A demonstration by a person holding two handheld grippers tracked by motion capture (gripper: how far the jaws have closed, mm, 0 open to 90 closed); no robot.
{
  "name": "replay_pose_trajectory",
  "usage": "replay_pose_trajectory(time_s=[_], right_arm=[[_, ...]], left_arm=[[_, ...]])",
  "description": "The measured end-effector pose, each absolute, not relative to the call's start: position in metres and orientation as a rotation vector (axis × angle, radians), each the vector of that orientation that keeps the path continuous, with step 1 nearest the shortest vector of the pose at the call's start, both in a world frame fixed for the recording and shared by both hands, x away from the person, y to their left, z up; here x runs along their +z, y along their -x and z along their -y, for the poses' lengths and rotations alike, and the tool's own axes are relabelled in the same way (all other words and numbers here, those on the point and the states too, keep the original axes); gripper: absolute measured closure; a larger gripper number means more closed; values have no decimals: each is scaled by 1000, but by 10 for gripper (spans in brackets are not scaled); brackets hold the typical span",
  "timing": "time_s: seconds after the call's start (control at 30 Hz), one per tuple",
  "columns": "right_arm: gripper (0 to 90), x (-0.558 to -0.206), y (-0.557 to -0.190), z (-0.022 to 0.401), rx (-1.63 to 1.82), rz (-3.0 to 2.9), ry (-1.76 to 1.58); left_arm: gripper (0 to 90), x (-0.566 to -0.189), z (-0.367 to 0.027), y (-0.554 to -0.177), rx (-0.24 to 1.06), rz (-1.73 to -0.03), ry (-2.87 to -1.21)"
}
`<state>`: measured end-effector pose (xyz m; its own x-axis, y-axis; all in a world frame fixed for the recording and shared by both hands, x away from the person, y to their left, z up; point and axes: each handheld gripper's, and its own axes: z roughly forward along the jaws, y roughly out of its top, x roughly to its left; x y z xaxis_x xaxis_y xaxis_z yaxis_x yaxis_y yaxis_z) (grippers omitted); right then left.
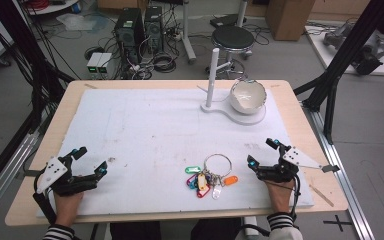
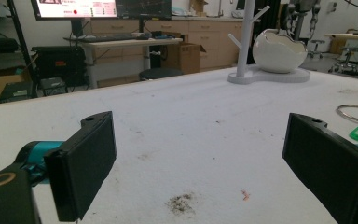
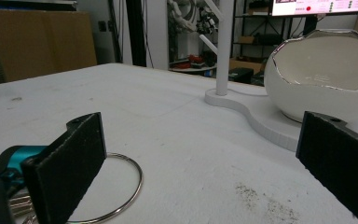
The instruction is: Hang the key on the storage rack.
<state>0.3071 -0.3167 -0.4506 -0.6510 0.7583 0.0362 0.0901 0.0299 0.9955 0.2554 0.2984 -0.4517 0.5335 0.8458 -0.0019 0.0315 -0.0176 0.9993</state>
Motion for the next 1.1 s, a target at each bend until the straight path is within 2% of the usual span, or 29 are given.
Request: replay_pose_trajectory(time_s=[1.1], right_arm=[[9, -443, -311, 319, 1698, -1832, -906]], left_arm=[[101, -452, -298, -255, 776, -802, -1456]])
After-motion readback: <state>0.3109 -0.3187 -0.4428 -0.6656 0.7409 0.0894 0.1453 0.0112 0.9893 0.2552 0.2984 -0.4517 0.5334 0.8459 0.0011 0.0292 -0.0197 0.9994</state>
